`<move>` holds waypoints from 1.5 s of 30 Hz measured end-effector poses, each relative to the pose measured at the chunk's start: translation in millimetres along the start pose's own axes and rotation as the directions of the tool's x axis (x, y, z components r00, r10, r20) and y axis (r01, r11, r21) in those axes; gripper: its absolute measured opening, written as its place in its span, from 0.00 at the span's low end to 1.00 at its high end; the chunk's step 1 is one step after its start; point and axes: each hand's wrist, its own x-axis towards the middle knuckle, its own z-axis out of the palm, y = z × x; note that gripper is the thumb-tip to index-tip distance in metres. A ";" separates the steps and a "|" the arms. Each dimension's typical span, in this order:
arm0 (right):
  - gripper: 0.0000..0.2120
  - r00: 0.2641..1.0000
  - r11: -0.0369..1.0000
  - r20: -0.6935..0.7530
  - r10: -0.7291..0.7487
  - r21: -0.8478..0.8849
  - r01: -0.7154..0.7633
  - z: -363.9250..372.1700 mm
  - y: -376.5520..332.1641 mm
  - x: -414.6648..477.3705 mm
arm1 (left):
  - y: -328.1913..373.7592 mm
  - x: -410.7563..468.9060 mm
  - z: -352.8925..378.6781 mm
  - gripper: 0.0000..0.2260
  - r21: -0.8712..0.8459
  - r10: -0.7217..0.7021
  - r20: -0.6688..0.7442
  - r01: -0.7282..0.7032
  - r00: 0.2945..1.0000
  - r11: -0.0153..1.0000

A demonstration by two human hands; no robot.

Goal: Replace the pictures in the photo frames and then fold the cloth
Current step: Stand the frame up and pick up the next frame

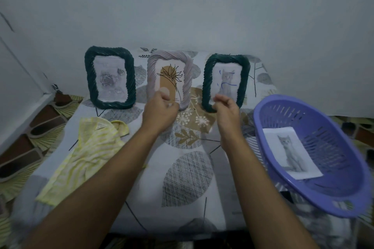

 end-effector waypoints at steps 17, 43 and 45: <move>0.36 0.967 0.994 -0.246 0.069 -0.062 -0.086 -3.7 -22.2 71.3 | 74.2 33.7 73.8 0.24 -0.068 0.019 0.268 0.000 0.963 0.998; 0.28 0.971 0.984 -0.162 0.175 0.009 -0.176 5.3 -22.7 -33.6 | 33.8 -46.5 -5.1 0.25 -0.291 0.160 0.302 -0.069 0.940 0.954; 0.31 0.972 0.984 -0.154 0.177 0.000 -0.179 9.4 -17.8 -46.1 | 24.8 -60.4 -17.7 0.24 -0.257 0.182 0.286 -0.108 0.941 0.960</move>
